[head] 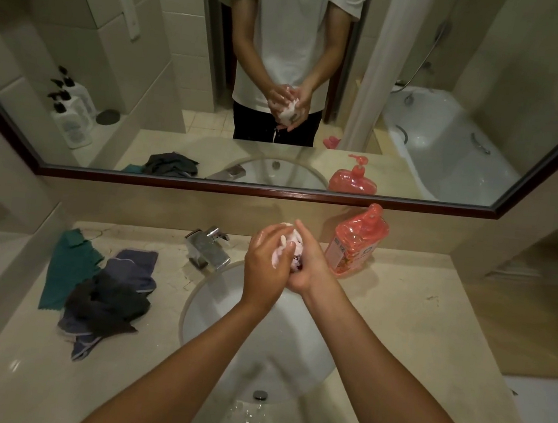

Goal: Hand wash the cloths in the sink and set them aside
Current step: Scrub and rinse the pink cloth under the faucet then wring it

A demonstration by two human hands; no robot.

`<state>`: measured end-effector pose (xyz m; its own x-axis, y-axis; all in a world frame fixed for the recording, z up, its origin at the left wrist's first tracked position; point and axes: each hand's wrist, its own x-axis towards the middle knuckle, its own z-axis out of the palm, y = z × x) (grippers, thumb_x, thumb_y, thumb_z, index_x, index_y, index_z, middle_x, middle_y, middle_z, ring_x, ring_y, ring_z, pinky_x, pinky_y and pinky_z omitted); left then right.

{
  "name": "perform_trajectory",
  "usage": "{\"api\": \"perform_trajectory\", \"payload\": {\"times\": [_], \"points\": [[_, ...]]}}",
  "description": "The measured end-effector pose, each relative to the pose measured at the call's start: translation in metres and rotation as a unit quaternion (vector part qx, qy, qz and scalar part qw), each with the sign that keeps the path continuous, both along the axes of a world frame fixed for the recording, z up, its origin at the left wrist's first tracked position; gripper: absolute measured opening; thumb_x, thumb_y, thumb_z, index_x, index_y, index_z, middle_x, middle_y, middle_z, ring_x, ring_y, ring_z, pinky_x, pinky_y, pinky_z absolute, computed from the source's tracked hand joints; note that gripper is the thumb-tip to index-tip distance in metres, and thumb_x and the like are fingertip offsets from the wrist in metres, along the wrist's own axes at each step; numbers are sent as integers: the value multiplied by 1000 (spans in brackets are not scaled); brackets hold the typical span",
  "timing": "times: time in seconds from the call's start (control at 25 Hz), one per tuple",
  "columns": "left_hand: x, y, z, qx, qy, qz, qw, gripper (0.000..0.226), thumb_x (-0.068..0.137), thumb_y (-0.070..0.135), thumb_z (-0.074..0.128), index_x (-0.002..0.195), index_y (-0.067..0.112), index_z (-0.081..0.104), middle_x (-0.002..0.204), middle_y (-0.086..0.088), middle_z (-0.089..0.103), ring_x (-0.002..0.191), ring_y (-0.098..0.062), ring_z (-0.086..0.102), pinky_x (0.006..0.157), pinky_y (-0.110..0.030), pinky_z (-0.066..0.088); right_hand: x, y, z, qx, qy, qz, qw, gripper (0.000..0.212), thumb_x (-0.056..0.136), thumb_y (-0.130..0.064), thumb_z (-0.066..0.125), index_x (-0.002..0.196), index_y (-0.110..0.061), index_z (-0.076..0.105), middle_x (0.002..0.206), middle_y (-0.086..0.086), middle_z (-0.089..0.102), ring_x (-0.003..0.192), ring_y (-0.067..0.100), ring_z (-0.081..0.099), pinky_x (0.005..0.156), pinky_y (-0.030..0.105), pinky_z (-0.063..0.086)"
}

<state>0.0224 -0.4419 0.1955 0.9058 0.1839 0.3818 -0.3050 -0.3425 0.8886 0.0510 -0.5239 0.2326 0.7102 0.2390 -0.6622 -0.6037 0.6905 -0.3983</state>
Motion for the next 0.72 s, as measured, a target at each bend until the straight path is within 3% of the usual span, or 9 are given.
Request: {"api": "perform_trajectory", "payload": {"times": [0.12, 0.24, 0.36, 0.48, 0.64, 0.72], "points": [[-1, -8, 8, -64, 27, 42, 997, 31, 95, 34, 54, 85, 10, 72, 93, 2, 68, 88, -6, 64, 77, -22, 48, -7, 11, -7, 1, -21, -30, 999, 35, 98, -42, 58, 80, -13, 63, 67, 2, 65, 60, 14, 67, 56, 25, 55], [8, -9, 12, -163, 107, 106, 975, 41, 100, 28, 58, 63, 11, 63, 68, -7, 65, 62, -18, 62, 60, -33, 47, -13, 22, -10, -22, -28, -66, 997, 27, 97, -30, 60, 78, -12, 61, 72, 4, 62, 64, 16, 64, 58, 28, 52], [16, -9, 16, -278, 182, 156, 930, 49, 99, 23, 59, 51, 14, 55, 52, -3, 60, 51, -17, 57, 53, -30, 45, -15, 29, -16, -161, -55, -137, 976, 10, 84, -14, 70, 75, -9, 70, 69, 6, 69, 60, 17, 66, 53, 26, 52], [19, -10, 17, -372, 219, 178, 884, 40, 94, 13, 57, 55, 9, 49, 56, -8, 52, 56, -20, 53, 56, -30, 44, -18, 30, -20, -306, -128, -169, 928, 3, 72, -13, 68, 71, -14, 71, 65, 3, 70, 59, 18, 67, 51, 26, 50], [22, -14, 22, -449, 274, 187, 829, 29, 87, 4, 54, 59, 8, 47, 56, -5, 49, 51, -22, 50, 46, -23, 42, -16, 24, -24, -405, -175, -177, 880, 4, 63, -20, 66, 62, -16, 63, 61, 0, 64, 60, 20, 62, 56, 39, 52], [26, -13, 24, -469, 322, 183, 802, 24, 85, 2, 55, 62, 7, 49, 57, -5, 51, 49, -21, 51, 51, -25, 45, -16, 21, -26, -464, -200, -170, 846, 10, 62, -22, 62, 63, -13, 59, 63, 1, 60, 61, 20, 58, 59, 43, 52]]}}
